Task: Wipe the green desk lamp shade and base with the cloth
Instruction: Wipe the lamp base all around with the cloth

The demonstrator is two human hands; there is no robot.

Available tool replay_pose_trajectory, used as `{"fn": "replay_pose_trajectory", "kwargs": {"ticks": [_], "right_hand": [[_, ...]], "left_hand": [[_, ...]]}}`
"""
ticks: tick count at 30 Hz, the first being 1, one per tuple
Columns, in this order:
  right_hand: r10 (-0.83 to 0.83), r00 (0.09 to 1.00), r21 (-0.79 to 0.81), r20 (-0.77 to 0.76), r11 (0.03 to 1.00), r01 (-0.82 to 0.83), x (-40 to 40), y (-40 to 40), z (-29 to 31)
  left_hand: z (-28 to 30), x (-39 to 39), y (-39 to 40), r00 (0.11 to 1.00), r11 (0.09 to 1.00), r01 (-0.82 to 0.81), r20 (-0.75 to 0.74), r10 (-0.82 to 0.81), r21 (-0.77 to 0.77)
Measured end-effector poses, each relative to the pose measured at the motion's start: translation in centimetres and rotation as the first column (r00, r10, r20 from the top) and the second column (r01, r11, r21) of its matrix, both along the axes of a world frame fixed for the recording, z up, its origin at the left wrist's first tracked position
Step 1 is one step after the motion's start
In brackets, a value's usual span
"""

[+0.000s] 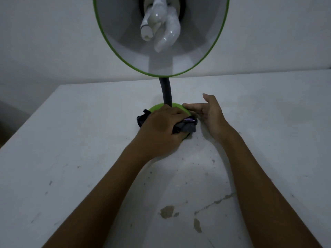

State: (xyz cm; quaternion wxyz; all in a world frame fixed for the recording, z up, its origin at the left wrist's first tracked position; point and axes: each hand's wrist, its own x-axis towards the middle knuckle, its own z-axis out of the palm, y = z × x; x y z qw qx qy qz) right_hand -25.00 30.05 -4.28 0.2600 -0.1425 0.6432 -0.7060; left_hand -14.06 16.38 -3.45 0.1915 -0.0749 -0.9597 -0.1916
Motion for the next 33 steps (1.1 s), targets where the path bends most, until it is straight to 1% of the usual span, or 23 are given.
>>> {"fn": "replay_pose_trajectory", "kwargs": {"ticks": [2, 5, 6, 8, 9, 10, 12, 14, 16, 18, 20, 22, 26, 30, 33], "right_hand": [[0.0, 1.0, -0.002, -0.011, 1.0, 0.0, -0.2, -0.1, -0.1], [-0.022, 1.0, 0.016, -0.019, 1.0, 0.022, -0.2, -0.3, -0.1], [-0.04, 0.997, 0.065, -0.067, 0.997, 0.045, -0.2, -0.3, -0.1], [-0.037, 0.961, 0.203, -0.273, 0.974, 0.095, 0.0, 0.0, -0.3], [-0.011, 0.932, 0.238, -0.361, 0.966, 0.104, 0.1, 0.1, -0.6], [0.007, 0.913, 0.249, -0.407, 0.963, 0.104, 0.1, 0.1, -0.8], [0.017, 0.904, 0.248, -0.427, 0.964, 0.099, 0.0, 0.2, -1.1], [0.023, 0.902, 0.246, -0.431, 0.965, 0.093, 0.0, 0.2, -1.0], [0.023, 0.9, 0.245, -0.435, 0.965, 0.094, -0.1, 0.2, -0.9], [0.016, 0.901, 0.239, -0.434, 0.966, 0.098, 0.0, 0.3, -0.9], [0.009, 0.9, 0.235, -0.436, 0.966, 0.104, 0.1, 0.2, -1.0], [0.001, 0.897, 0.232, -0.442, 0.966, 0.113, 0.1, 0.2, -0.9], [-0.017, 0.902, 0.22, -0.432, 0.968, 0.124, 0.2, 0.1, -0.9], [-0.012, 0.893, 0.227, -0.45, 0.966, 0.127, 0.1, 0.2, -0.9], [-0.007, 0.894, 0.236, -0.449, 0.963, 0.126, 0.1, 0.2, -0.8]], "left_hand": [[0.3, 0.8, -1.0, 0.998, 0.997, 0.063, 0.021, -0.064, 0.039], [0.9, 2.1, -2.0, 0.995, 0.993, 0.08, 0.057, -0.085, 0.09], [1.1, 2.4, -2.2, 0.993, 0.992, 0.091, 0.064, -0.097, 0.086], [1.6, 2.9, -2.7, 0.989, 0.991, 0.114, 0.088, -0.12, 0.074], [1.9, 3.0, -3.0, 0.986, 0.99, 0.108, 0.119, -0.119, 0.091], [2.3, 3.0, -3.2, 0.983, 0.989, 0.085, 0.154, -0.104, 0.124], [2.8, 2.7, -3.8, 0.984, 0.982, 0.002, 0.175, -0.036, 0.189], [2.7, 1.9, -4.3, 0.995, 0.971, -0.085, 0.071, 0.071, 0.223], [2.1, 1.0, -4.2, 0.983, 0.956, -0.17, -0.024, 0.18, 0.238], [1.1, 0.2, -3.5, 0.979, 0.957, -0.195, -0.018, 0.203, 0.213], [0.3, 0.2, -2.8, 0.985, 0.975, -0.169, 0.042, 0.165, 0.142], [0.1, 1.1, -2.8, 0.994, 0.991, -0.101, 0.06, 0.096, 0.087], [0.3, 2.9, -4.1, 0.998, 0.997, 0.04, 0.044, -0.042, 0.062], [0.1, 4.1, -5.3, 0.986, 0.986, 0.169, -0.014, -0.169, 0.006], [0.3, 5.0, -6.7, 0.971, 0.969, 0.235, -0.017, -0.237, -0.071]]}}
